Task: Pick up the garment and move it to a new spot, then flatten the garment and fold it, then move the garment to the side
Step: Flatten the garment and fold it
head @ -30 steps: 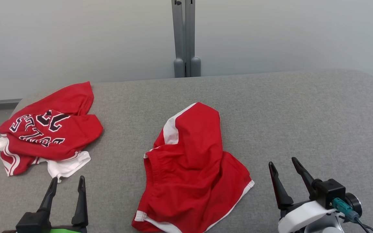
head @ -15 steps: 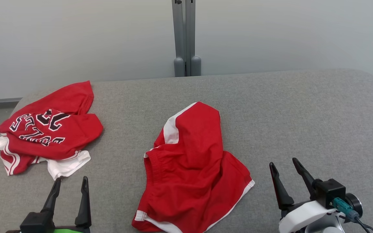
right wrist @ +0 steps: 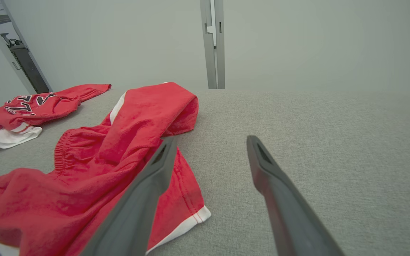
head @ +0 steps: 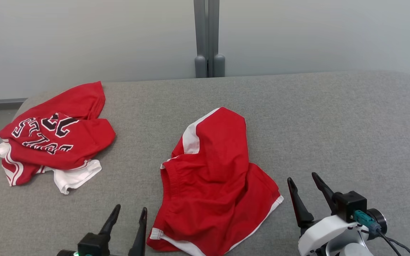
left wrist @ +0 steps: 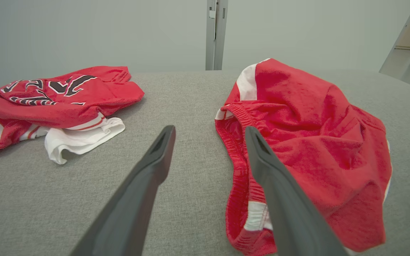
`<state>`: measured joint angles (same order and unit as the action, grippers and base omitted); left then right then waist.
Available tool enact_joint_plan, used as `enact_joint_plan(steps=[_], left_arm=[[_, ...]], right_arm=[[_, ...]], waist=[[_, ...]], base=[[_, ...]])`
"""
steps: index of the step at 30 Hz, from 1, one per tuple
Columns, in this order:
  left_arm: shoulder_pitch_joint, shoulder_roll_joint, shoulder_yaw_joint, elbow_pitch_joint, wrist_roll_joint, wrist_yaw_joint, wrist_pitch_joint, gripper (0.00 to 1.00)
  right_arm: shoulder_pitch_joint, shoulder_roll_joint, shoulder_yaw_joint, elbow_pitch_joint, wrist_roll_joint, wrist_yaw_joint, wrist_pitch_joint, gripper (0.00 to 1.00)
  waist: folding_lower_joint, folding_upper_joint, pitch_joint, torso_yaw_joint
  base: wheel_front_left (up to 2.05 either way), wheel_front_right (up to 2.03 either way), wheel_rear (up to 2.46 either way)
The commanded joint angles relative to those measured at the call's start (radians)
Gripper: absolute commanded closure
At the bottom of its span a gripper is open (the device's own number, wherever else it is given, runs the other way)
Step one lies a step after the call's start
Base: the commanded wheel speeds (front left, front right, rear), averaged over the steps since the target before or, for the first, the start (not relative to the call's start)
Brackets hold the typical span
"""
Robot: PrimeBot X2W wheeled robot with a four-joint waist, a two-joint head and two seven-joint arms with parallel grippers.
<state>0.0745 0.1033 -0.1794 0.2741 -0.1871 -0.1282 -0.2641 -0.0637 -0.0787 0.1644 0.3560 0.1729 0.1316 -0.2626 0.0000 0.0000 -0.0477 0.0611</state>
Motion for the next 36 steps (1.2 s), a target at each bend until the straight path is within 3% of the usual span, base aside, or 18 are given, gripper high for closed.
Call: enact_joint_plan(steps=[1, 9, 25, 26, 27, 28, 29, 30, 36], left_arm=[[-0.022, 0.007, -0.029, 0.022, -0.013, -0.004, 0.000, 0.00], [-0.062, 0.043, -0.188, 0.146, -0.060, -0.004, 0.000, 0.00], [-0.198, 0.051, -0.329, 0.281, -0.155, -0.004, 0.000, 0.00], [-0.204, 0.050, -0.336, 0.285, -0.158, -0.004, 0.000, 0.09], [-0.210, 0.047, -0.349, 0.290, -0.164, -0.004, 0.000, 0.36], [-0.212, 0.047, -0.359, 0.292, -0.167, -0.004, 0.000, 0.93], [-0.216, 0.046, -0.366, 0.290, -0.176, -0.004, 0.000, 1.00], [-0.217, 0.046, -0.370, 0.288, -0.182, -0.004, 0.000, 1.00], [-0.186, 0.045, -0.383, 0.239, -0.213, -0.004, 0.000, 1.00]], right_arm=[[-0.021, 0.000, 0.004, 0.016, -0.001, -0.002, -0.003, 0.00], [-0.089, 0.006, 0.042, 0.183, -0.003, -0.002, -0.003, 0.00], [-0.234, 0.023, 0.059, 0.452, 0.017, -0.002, -0.003, 0.00], [-0.239, 0.025, 0.058, 0.462, 0.020, -0.002, -0.003, 0.00], [-0.242, 0.026, 0.063, 0.476, 0.023, -0.002, -0.003, 0.00], [-0.245, 0.026, 0.067, 0.482, 0.031, -0.002, -0.003, 0.00], [-0.246, 0.027, 0.071, 0.489, 0.042, -0.002, -0.003, 0.21], [-0.241, 0.027, 0.077, 0.496, 0.048, -0.002, -0.003, 1.00], [-0.216, 0.026, 0.103, 0.474, 0.106, -0.002, -0.001, 1.00]], waist=[[0.0000, 0.0000, 0.009, 0.004], [0.0000, 0.0000, 0.036, 0.010], [0.0000, 0.0000, 0.126, 0.052], [0.0000, 0.0000, 0.130, 0.055], [0.0000, 0.0000, 0.135, 0.059], [0.0000, 0.0000, 0.138, 0.061], [0.0000, 0.0000, 0.140, 0.063], [0.0000, 0.0000, 0.142, 0.064], [0.0000, 0.0000, 0.142, 0.066]], base=[[0.00, 0.00, 0.00], [0.00, 0.00, 0.00], [0.00, 0.00, 0.00], [0.00, 0.00, 0.00], [0.00, 0.00, 0.00], [0.00, 0.00, 0.00], [0.00, 0.00, 0.00], [0.00, 0.00, 0.00], [0.00, 0.00, 0.00]])
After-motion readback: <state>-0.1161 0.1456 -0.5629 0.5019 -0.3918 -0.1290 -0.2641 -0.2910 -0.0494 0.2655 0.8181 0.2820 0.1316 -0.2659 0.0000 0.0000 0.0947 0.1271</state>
